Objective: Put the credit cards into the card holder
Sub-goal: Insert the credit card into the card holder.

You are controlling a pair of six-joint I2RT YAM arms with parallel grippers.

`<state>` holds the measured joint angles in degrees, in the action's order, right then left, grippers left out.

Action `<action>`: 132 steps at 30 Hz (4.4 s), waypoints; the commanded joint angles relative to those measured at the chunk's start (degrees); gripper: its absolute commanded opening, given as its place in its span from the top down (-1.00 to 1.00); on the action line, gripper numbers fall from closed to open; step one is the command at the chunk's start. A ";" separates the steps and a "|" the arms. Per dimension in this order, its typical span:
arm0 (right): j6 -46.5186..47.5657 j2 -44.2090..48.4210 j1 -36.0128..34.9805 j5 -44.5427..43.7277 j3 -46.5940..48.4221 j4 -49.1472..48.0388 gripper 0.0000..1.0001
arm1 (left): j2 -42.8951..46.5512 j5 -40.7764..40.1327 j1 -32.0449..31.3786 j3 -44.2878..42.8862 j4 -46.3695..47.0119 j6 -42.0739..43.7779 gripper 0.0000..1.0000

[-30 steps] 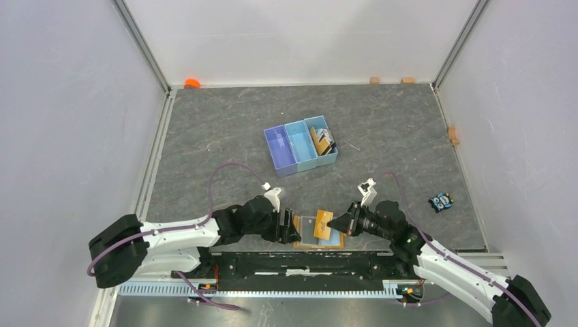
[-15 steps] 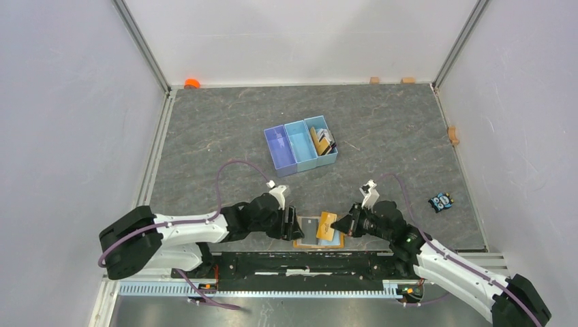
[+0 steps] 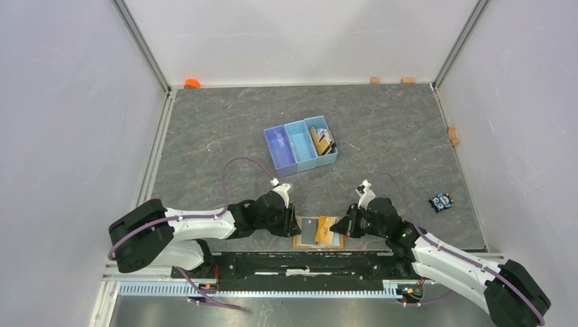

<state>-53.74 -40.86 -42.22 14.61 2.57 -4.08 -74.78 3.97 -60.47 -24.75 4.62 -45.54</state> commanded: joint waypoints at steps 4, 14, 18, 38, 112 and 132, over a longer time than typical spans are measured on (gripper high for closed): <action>0.80 -6.16 0.12 3.85 0.36 -1.88 1.00 | -2.55 -3.64 -0.18 0.66 -4.09 3.53 0.28; 1.32 -13.13 0.12 4.76 2.04 1.02 1.00 | -2.49 -3.76 -0.14 1.02 -4.09 4.14 0.39; 1.13 -15.79 0.12 4.83 2.77 -0.40 1.00 | -2.31 -3.23 -0.18 1.44 -2.74 4.27 0.41; 0.12 -27.97 0.17 7.37 5.86 -6.40 0.83 | -2.91 -0.50 -0.10 1.81 1.06 4.51 0.61; 22.54 -23.21 -14.91 -26.29 39.89 24.20 -0.39 | 10.16 -2.50 2.07 -1.57 -12.91 3.57 -0.54; 52.65 -46.81 12.27 -21.85 68.32 28.35 -0.95 | -2.66 10.68 34.24 -38.50 -35.37 24.40 -1.00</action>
<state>-6.52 -81.97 -33.47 -9.58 64.97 23.73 -71.83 14.11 -28.82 -58.28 -30.17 -24.86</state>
